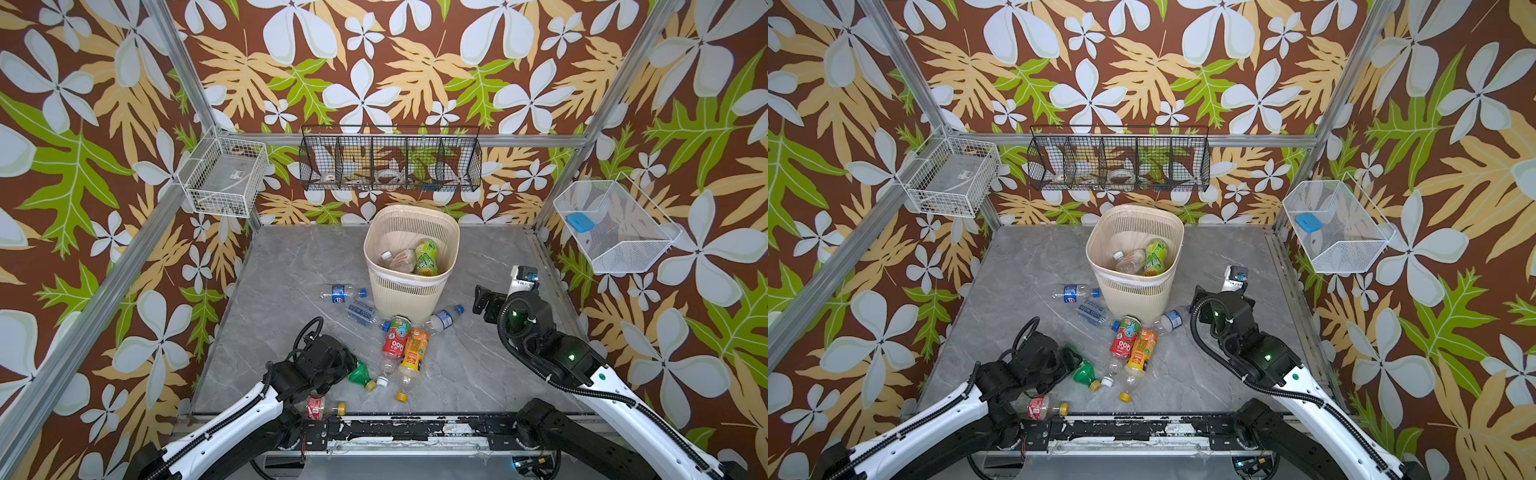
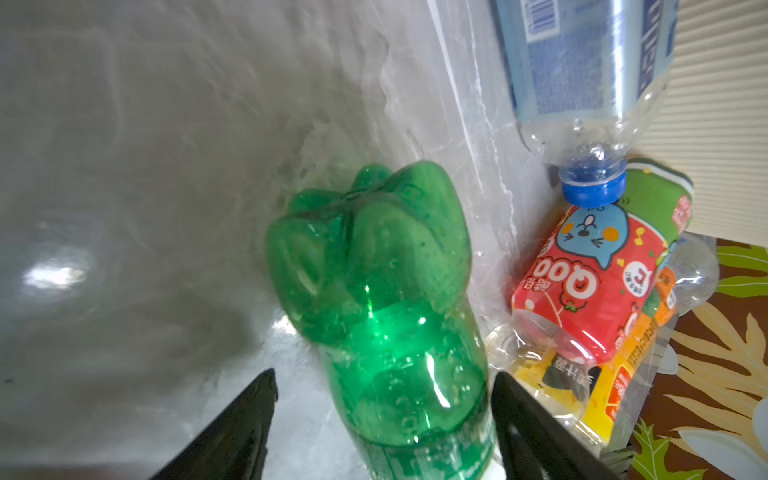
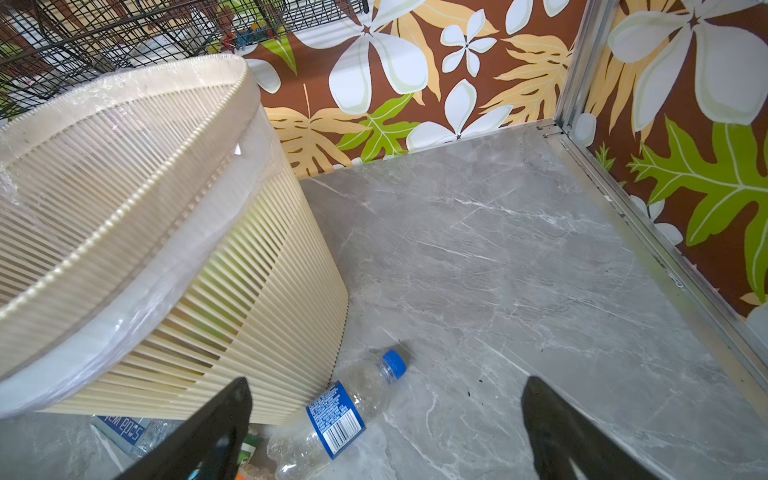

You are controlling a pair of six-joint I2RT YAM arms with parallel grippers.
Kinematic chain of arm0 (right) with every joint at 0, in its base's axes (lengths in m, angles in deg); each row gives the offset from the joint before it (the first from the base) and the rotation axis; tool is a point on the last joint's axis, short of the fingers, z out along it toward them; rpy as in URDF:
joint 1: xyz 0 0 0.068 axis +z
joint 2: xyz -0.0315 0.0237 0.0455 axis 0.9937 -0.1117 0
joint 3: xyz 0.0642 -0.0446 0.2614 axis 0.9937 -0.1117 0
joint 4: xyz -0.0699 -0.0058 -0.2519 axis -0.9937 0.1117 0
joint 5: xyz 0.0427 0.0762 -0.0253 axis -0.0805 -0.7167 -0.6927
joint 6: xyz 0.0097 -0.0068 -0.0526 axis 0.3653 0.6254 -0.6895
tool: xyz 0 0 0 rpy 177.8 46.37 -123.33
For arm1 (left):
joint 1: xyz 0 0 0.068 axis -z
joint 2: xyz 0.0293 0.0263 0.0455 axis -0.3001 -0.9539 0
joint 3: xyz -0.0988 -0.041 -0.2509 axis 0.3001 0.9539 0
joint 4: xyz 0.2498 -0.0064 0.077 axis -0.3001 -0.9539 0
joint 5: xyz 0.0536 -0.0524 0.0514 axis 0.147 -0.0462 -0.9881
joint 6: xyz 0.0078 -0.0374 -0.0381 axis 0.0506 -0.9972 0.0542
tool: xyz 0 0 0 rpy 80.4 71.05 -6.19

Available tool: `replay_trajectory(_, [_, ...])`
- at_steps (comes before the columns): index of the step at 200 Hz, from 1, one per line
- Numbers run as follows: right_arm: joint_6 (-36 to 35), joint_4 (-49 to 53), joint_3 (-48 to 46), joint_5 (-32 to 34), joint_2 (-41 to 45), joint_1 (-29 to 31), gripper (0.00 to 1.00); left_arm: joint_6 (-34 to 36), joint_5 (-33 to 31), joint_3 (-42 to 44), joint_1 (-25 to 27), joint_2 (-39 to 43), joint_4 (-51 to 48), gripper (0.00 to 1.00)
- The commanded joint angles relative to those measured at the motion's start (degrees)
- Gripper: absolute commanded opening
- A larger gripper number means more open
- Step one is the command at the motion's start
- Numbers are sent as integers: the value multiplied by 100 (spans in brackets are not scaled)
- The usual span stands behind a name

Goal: Throw the plastic bottles in the bin
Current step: 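Lower the left gripper onto the green soda bottle and grasp it, then lift the green soda bottle with the left gripper and carry it over the bin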

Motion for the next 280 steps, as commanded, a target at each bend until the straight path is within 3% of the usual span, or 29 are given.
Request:
replay_trajectory(1, [21,-38,-11,71,-41,0,100,-172,11,79,73,-183,621,81])
replay_trajectory(84, [31,-67,-110,84,-37,0,100,-234,4,347,76,-379,1304,60])
replay_trajectory(148, [36,-29,-128,96,7,0,100,-10,-513,-232,75,383,561,53])
replay_trajectory(177, [28,21,-84,153,74,0,100,751,-1176,-1453,62,376,-288,53])
replay_trajectory(213, [36,91,-92,186,159,0,100,2011,-1700,-3609,14,-469,-868,53])
replay_trajectory(280, [89,242,-66,249,291,0,100,4613,-2173,-7848,-12,-3172,-1427,53])
